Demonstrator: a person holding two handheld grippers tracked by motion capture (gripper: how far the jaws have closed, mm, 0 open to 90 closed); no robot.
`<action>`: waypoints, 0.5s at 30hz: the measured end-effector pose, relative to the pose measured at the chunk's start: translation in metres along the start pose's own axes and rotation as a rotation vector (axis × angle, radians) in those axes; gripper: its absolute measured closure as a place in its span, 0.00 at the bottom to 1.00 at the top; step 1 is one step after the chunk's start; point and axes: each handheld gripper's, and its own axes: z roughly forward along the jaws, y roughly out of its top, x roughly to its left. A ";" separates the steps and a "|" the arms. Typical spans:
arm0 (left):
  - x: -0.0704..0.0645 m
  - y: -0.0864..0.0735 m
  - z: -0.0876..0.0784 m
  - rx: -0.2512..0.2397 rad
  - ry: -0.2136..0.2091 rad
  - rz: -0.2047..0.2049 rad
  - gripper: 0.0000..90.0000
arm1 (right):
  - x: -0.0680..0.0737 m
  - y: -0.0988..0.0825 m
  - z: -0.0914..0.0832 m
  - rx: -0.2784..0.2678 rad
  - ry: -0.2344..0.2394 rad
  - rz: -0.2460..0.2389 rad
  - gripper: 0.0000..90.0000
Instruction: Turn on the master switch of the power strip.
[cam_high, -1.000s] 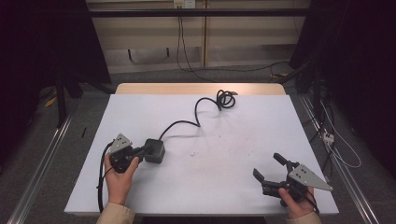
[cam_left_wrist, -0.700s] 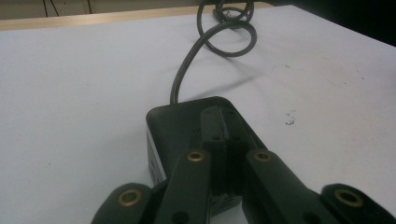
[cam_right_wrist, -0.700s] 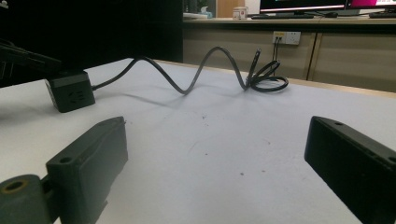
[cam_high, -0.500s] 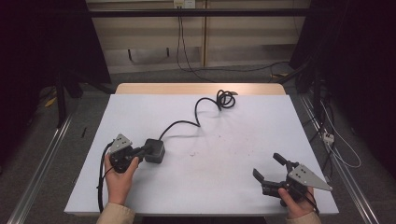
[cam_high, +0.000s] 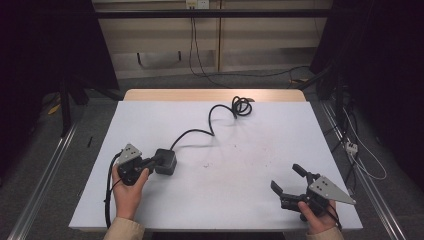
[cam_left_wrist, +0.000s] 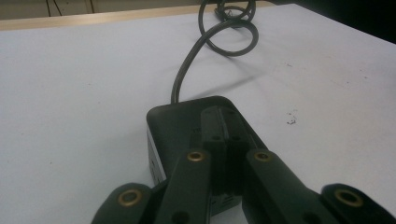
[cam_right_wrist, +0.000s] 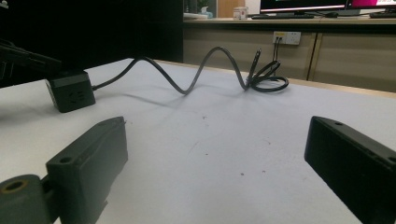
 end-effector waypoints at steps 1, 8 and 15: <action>0.000 0.000 0.000 -0.001 0.001 0.001 1.00 | 0.000 0.000 0.000 0.000 0.001 0.000 0.06; -0.002 0.000 0.000 -0.002 0.010 0.001 1.00 | 0.001 0.000 0.001 0.000 0.003 -0.002 0.06; -0.003 0.001 0.000 0.010 0.024 0.002 1.00 | 0.001 0.000 0.001 0.001 0.000 -0.001 0.06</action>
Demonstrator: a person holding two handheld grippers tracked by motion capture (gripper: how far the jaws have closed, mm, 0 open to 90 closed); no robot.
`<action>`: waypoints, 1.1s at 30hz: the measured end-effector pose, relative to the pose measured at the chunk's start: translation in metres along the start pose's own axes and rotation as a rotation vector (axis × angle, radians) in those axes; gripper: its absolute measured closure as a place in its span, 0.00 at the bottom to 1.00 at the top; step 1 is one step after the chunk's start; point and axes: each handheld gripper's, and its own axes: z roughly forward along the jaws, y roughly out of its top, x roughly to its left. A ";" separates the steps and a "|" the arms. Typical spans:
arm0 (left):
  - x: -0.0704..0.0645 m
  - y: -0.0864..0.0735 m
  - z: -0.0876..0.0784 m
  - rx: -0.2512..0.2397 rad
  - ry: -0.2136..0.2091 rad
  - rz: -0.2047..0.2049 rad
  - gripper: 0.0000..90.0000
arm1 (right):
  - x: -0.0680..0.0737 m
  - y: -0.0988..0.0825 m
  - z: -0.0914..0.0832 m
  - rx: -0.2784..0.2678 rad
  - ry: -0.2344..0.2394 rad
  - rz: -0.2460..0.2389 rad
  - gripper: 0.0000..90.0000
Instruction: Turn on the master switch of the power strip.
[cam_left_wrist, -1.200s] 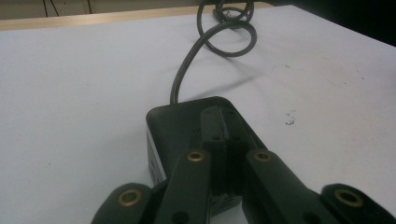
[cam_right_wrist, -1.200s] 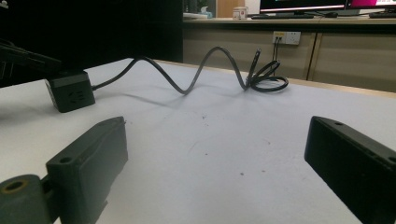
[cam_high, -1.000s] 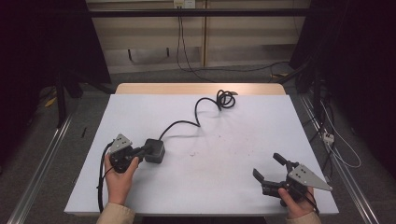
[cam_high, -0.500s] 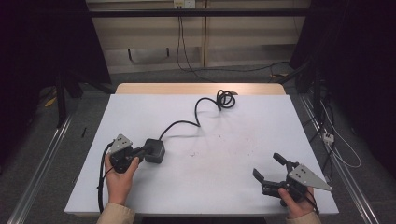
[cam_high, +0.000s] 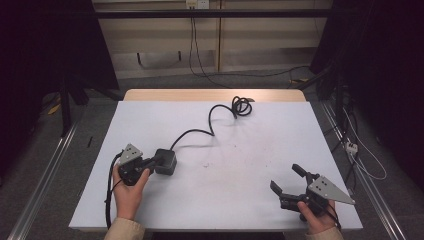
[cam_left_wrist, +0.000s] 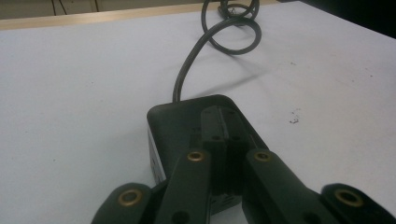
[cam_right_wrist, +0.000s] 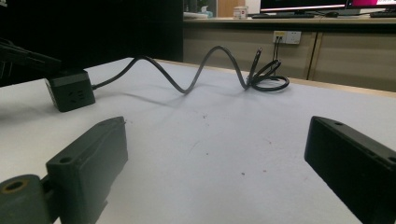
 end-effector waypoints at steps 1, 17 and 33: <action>0.000 0.000 0.000 -0.001 0.000 -0.001 1.00 | 0.000 0.000 0.000 0.000 0.001 0.001 0.06; -0.003 0.001 0.001 0.014 0.013 0.020 1.00 | 0.000 0.000 0.000 -0.002 0.000 0.001 0.06; -0.002 0.002 0.001 0.020 0.012 0.017 1.00 | -0.001 0.001 -0.001 -0.003 -0.003 0.008 0.06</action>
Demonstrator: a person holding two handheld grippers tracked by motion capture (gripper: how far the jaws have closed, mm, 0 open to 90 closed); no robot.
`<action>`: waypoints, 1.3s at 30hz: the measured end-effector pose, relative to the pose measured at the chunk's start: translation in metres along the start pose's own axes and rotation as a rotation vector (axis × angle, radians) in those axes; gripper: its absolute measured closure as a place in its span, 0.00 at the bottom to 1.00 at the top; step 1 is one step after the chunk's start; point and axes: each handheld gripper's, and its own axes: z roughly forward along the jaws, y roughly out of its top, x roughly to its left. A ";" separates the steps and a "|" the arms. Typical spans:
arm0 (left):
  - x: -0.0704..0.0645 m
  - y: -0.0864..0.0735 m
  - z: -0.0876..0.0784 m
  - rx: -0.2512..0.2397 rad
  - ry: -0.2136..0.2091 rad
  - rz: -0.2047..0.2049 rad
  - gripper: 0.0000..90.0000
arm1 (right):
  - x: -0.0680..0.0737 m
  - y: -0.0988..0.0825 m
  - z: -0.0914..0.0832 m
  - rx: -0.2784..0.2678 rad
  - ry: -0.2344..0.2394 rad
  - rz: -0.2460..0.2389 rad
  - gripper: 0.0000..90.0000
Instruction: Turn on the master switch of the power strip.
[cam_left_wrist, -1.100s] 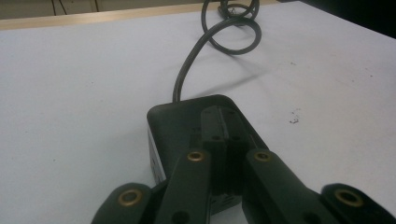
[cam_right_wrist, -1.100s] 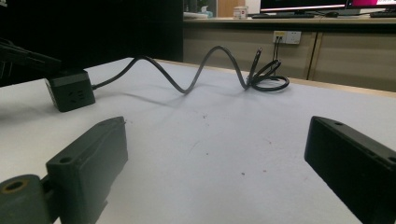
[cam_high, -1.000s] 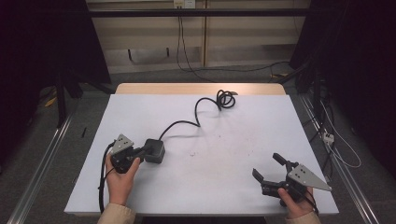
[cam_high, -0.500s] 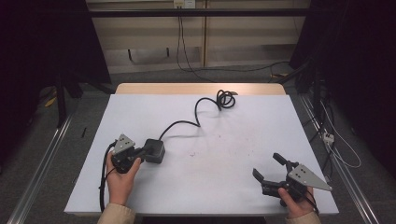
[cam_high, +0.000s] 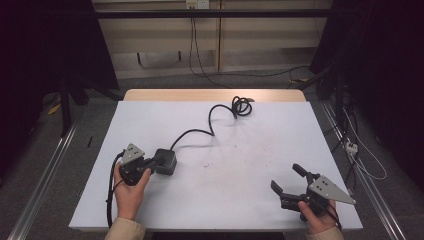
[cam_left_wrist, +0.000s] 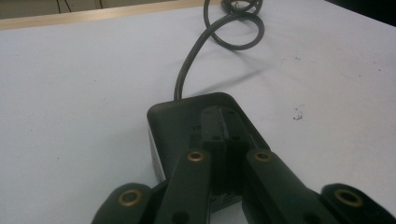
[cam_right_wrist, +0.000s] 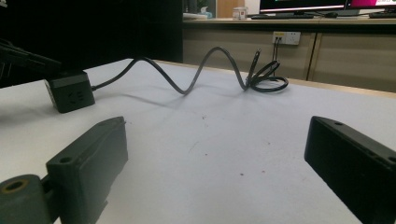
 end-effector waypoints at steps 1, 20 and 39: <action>0.000 0.000 0.000 0.000 -0.001 -0.004 1.00 | 0.000 0.000 0.000 0.002 0.002 -0.007 0.06; 0.002 0.000 0.000 -0.016 -0.015 -0.030 1.00 | 0.000 0.000 -0.001 0.000 0.002 -0.004 0.06; 0.000 0.007 -0.009 -0.054 -0.015 -0.037 0.64 | 0.000 0.000 -0.001 0.003 0.007 -0.010 0.06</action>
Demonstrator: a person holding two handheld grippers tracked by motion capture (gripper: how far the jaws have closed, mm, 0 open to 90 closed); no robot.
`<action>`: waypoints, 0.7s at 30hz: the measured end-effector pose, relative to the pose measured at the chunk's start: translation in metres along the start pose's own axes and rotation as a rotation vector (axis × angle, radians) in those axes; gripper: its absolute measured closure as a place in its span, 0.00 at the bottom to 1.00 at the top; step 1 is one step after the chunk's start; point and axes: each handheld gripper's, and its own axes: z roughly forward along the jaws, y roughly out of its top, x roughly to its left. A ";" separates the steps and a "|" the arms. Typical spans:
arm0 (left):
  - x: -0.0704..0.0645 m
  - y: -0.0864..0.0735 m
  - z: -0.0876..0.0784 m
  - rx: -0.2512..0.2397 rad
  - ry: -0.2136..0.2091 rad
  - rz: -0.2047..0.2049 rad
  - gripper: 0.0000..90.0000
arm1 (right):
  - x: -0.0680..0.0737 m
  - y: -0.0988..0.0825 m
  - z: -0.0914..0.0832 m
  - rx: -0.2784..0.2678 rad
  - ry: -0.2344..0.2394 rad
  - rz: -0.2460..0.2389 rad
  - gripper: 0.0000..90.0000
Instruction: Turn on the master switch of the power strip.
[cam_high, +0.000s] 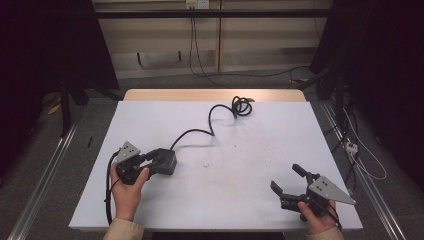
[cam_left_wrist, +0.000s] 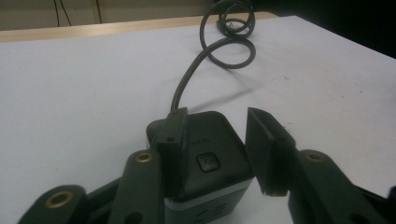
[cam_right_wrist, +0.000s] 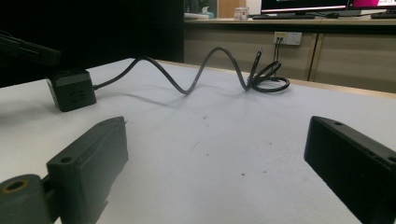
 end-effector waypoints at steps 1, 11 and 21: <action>0.000 0.000 0.000 0.001 -0.004 -0.009 0.62 | 0.000 0.000 0.000 0.000 -0.001 0.001 0.06; 0.001 0.001 -0.001 0.009 -0.027 -0.028 0.29 | 0.000 0.000 0.000 0.000 0.005 0.000 0.06; -0.002 0.000 -0.003 0.022 -0.052 0.009 0.13 | 0.000 0.001 0.000 0.003 0.010 0.003 0.06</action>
